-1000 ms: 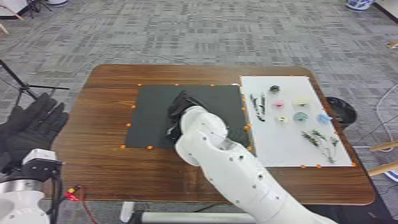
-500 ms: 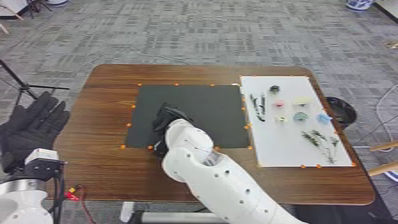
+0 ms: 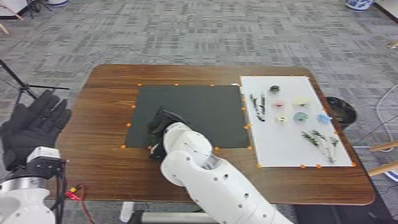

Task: Arrange flowers

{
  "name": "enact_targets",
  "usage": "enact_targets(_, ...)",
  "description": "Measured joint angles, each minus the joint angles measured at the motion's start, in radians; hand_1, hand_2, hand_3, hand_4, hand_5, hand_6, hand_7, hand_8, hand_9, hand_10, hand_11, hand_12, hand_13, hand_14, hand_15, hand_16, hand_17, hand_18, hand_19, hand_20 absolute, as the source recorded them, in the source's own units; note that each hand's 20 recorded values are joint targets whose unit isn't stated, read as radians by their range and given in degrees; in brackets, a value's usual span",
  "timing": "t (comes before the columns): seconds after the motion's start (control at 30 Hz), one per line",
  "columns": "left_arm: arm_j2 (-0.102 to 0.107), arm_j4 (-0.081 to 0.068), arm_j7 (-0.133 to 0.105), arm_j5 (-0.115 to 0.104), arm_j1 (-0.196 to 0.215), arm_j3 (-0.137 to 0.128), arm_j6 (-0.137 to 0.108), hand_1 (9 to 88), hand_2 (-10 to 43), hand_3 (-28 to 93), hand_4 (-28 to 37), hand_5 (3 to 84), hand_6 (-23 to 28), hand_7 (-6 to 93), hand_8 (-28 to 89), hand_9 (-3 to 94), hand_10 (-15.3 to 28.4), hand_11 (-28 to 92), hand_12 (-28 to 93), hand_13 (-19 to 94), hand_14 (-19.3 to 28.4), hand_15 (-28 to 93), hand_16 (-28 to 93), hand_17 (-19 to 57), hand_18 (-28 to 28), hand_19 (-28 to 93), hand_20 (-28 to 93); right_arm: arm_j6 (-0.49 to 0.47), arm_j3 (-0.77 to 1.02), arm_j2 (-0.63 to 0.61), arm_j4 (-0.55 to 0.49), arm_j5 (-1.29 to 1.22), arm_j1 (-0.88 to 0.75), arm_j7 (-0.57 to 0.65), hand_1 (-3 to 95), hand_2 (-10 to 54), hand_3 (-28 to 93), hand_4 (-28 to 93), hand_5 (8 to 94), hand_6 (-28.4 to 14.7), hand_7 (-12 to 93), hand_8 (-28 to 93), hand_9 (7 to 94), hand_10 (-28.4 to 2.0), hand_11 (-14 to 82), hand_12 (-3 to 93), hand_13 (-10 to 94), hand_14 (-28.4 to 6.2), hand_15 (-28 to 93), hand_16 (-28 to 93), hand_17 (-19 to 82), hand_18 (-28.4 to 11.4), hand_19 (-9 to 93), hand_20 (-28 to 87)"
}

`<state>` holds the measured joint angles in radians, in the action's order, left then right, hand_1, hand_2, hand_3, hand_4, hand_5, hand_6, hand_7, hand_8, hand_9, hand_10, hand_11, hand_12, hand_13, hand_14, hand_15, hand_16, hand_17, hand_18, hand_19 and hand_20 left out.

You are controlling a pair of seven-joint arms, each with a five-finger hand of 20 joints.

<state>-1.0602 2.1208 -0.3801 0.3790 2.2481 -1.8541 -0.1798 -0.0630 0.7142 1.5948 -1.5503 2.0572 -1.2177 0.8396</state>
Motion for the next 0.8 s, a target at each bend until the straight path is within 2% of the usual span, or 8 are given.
enact_targets(0.07, 0.000, -0.003, 0.001, 0.000, -0.010, 0.003, 0.001, 26.6, 13.0, 74, -28.3, 47.8, 8.5, 10.2, -9, 36.7, 14.7, 19, 7, 26, 15.3, 24, -5, -6.4, 13.8, 36, 8, 0.000, -0.001, -0.004, -0.003, -0.011, 0.001, 0.002, 43.0, -9.5, 77, -20, 66.2, -4.5, 19, -11, 72.5, -14.8, 24.0, 27.8, 64, -13.1, 64, 32, 31, -24.3, 79, 29)
enact_targets(0.37, -0.001, -0.021, 0.015, 0.001, -0.043, 0.011, 0.014, 26.7, 12.9, 74, -28.3, 47.5, 8.5, 10.0, -9, 36.2, 14.5, 19, 7, 25, 15.3, 23, -5, -6.4, 13.8, 35, 8, 0.013, -0.019, -0.034, -0.028, -0.049, 0.011, 0.011, 40.4, -9.5, 78, -19, 64.7, -5.2, 19, -11, 70.6, -15.6, 26.2, 23.8, 63, -13.4, 64, 32, 31, -24.3, 79, 28)
enact_targets(0.6, -0.002, -0.023, 0.025, 0.001, -0.041, 0.000, 0.015, 26.5, 13.0, 75, -28.3, 47.3, 8.5, 9.9, -9, 35.8, 14.4, 19, 7, 25, 15.3, 23, -4, -6.5, 13.8, 35, 8, 0.017, -0.014, -0.045, -0.051, -0.089, 0.012, 0.018, 36.2, -9.5, 82, -20, 63.3, -5.4, 18, -11, 69.6, -15.9, 25.3, 22.7, 62, -13.6, 64, 31, 31, -24.3, 78, 28)
enact_targets(0.8, -0.003, -0.023, 0.025, -0.002, -0.042, 0.005, 0.015, 26.6, 13.1, 74, -28.3, 47.3, 8.6, 9.8, -9, 35.8, 14.4, 19, 7, 25, 15.3, 23, -4, -6.6, 13.9, 35, 8, -0.023, -0.014, -0.055, -0.116, -0.168, -0.004, 0.010, 33.1, -9.5, 86, -23, 57.2, -6.6, 15, -10, 64.7, -17.2, 20.5, 19.8, 61, -13.8, 62, 30, 30, -24.0, 77, 26)
